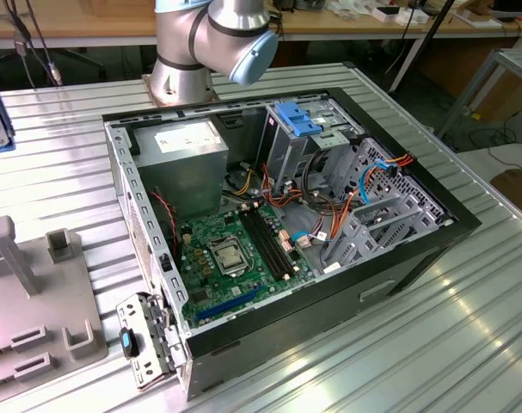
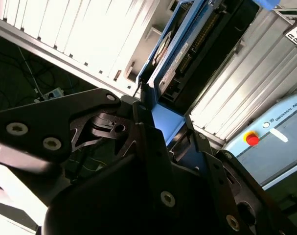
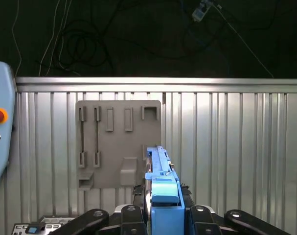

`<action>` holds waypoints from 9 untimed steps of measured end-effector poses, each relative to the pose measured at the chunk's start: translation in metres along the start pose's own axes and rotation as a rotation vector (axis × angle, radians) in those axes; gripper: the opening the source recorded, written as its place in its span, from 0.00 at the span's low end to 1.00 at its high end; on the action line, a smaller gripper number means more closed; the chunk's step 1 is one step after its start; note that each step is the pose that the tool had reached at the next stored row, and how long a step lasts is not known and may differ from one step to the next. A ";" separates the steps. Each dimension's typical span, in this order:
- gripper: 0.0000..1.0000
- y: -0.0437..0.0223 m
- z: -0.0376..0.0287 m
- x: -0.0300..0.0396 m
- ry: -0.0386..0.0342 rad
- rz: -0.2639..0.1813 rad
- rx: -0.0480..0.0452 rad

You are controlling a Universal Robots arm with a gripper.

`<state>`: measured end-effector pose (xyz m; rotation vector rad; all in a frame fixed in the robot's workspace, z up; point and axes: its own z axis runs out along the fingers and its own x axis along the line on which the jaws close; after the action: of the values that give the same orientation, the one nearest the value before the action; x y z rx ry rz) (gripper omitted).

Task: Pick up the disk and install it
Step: 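Pick up the disk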

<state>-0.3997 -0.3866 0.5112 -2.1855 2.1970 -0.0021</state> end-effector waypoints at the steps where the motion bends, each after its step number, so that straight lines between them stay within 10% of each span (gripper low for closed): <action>1: 0.37 -0.0093 0.0004 0.0000 -0.0001 0.000 0.0002; 9: 0.37 -0.0641 0.0021 -0.0003 0.0000 0.000 0.0001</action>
<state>-0.3355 -0.3866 0.5111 -2.1854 2.1970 -0.0021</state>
